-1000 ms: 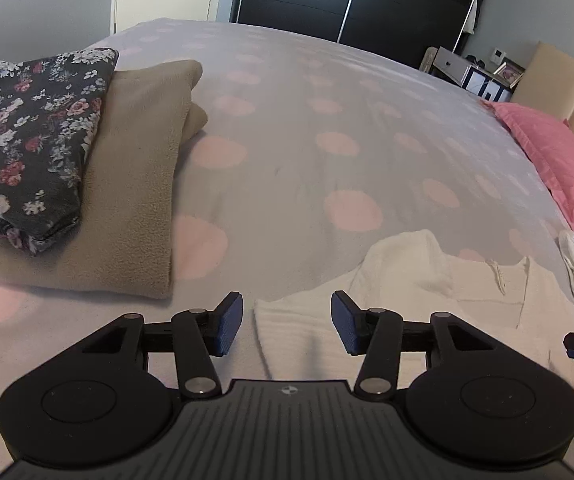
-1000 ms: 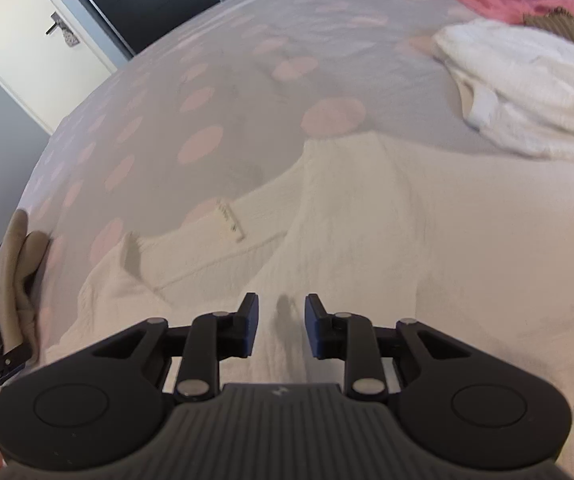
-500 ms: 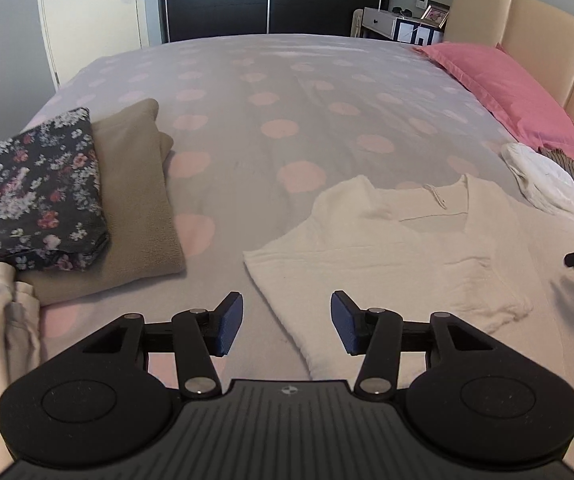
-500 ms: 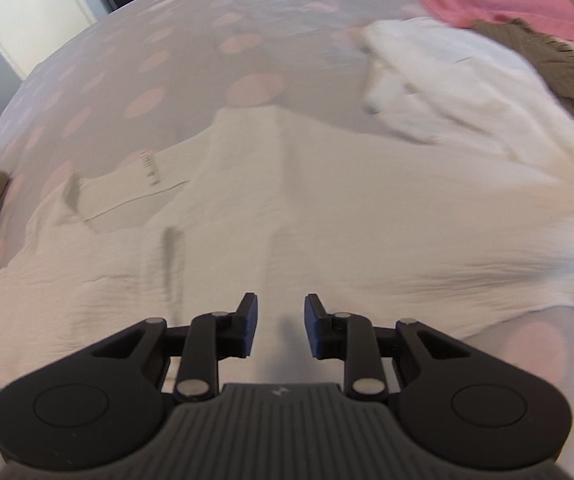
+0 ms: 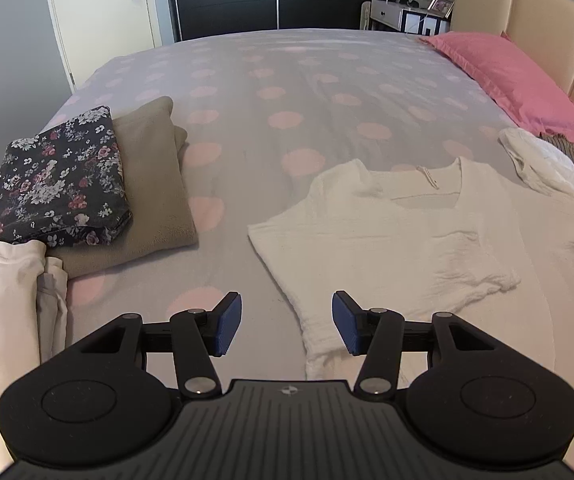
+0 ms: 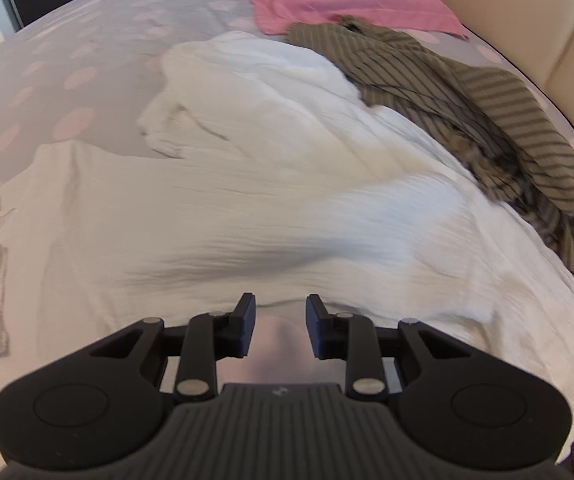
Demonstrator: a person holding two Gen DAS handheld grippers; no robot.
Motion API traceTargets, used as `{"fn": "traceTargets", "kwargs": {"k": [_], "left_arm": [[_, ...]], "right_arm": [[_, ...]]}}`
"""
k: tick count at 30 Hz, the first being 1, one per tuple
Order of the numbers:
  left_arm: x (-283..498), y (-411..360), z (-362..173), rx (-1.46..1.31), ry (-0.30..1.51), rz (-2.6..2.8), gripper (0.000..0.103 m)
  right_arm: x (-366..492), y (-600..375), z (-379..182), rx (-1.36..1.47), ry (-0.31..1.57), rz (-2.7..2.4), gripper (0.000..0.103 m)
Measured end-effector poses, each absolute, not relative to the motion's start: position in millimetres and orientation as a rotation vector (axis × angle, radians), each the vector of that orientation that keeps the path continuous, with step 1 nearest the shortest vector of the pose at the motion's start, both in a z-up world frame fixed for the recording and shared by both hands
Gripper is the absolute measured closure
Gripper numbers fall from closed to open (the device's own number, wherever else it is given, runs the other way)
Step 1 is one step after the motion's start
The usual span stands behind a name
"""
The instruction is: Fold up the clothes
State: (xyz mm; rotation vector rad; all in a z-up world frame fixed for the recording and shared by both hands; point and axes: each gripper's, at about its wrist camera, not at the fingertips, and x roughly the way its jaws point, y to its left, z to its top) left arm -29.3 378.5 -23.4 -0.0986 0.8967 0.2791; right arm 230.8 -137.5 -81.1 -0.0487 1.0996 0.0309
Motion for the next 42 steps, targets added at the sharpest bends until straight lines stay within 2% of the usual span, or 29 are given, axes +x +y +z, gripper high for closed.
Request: {"fn": "traceTargets", "kwargs": {"k": [6, 19, 29, 38, 40, 41, 42], "left_arm": [[-24, 357, -29, -0.109, 0.903, 0.286, 0.055], [-11, 338, -34, -0.086, 0.918, 0.233, 0.055], [12, 331, -63, -0.055, 0.993, 0.236, 0.055], [23, 330, -72, -0.064, 1.017, 0.236, 0.055], [24, 330, -74, -0.06, 1.024, 0.237, 0.055], [25, 330, -75, -0.058, 1.027, 0.238, 0.055], [25, 330, -76, -0.055, 1.031, 0.239, 0.055]], "right_arm": [[229, -176, -84, -0.053, 1.094, -0.018, 0.07], [232, -240, -107, 0.123, 1.143, -0.153, 0.07], [237, -267, -110, 0.32, 1.091, -0.188, 0.07], [247, -299, -113, 0.532, 1.049, -0.242, 0.065], [247, -302, -114, 0.555, 1.04, -0.252, 0.068], [247, -303, -114, 0.566, 1.035, -0.258, 0.08], [247, -301, -112, 0.553, 1.03, -0.259, 0.084]]}}
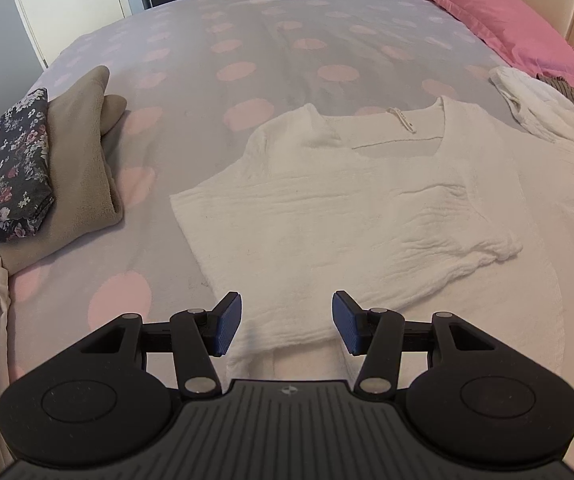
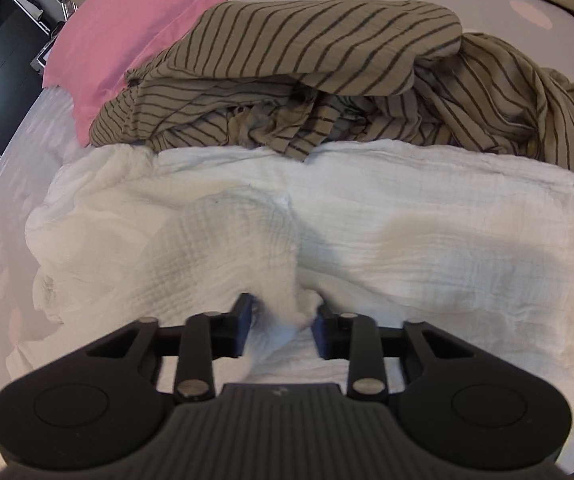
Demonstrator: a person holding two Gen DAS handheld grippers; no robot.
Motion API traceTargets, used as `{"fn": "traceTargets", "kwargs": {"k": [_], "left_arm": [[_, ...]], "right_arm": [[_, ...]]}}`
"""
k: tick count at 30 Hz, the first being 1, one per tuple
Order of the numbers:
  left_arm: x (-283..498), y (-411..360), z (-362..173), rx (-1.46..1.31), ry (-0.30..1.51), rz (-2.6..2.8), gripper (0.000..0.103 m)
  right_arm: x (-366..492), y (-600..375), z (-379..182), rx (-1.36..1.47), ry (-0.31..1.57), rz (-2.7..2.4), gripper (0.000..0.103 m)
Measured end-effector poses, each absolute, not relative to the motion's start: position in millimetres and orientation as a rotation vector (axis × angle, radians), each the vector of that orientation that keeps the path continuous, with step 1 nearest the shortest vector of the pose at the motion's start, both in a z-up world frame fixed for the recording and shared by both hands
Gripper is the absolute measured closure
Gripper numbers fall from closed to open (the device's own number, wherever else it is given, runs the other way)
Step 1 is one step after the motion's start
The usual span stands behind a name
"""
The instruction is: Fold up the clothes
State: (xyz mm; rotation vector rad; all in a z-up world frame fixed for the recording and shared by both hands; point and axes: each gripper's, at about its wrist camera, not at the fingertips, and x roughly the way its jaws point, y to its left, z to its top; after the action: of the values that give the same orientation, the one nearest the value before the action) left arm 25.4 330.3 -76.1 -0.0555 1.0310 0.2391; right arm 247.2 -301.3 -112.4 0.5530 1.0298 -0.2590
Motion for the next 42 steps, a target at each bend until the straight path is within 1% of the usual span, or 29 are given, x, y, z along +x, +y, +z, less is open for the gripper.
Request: {"fn": "traceTargets", "kwargs": {"k": [2, 7, 14, 20, 26, 36, 37, 38, 40, 41, 42], "left_arm": [[26, 330, -77, -0.052, 1.036, 0.241, 0.055], [27, 329, -76, -0.05, 1.033, 0.245, 0.055], [27, 332, -72, -0.059, 1.024, 0.257, 0.055], [30, 336, -67, -0.077, 1.006, 0.257, 0.055], [34, 341, -63, -0.11, 0.992, 0.254, 0.055], [40, 352, -68, -0.142, 0.988, 0.267, 0.055], [41, 352, -69, -0.144, 0.99, 0.265, 0.055], [41, 351, -70, -0.147, 0.99, 0.257, 0.055], [42, 351, -72, -0.16, 0.987, 0.237, 0.056], [43, 350, -73, -0.166, 0.985, 0.227, 0.056], [44, 350, -74, -0.175, 0.983, 0.216, 0.056]], "right_arm": [[247, -290, -106, 0.495, 1.011, -0.247, 0.09], [246, -243, -72, 0.335, 0.922, -0.153, 0.091], [233, -137, -16, 0.199, 0.82, 0.144, 0.092], [212, -46, 7, 0.13, 0.788, 0.368, 0.091], [199, 34, 7, 0.099, 0.802, 0.515, 0.091], [172, 153, -42, -0.007, 0.882, 0.702, 0.091], [171, 160, -49, -0.024, 0.895, 0.712, 0.091], [170, 166, -55, -0.043, 0.905, 0.72, 0.088], [167, 171, -64, -0.07, 0.924, 0.733, 0.084], [167, 171, -66, -0.077, 0.933, 0.743, 0.075], [166, 171, -69, -0.085, 0.943, 0.752, 0.069]]}}
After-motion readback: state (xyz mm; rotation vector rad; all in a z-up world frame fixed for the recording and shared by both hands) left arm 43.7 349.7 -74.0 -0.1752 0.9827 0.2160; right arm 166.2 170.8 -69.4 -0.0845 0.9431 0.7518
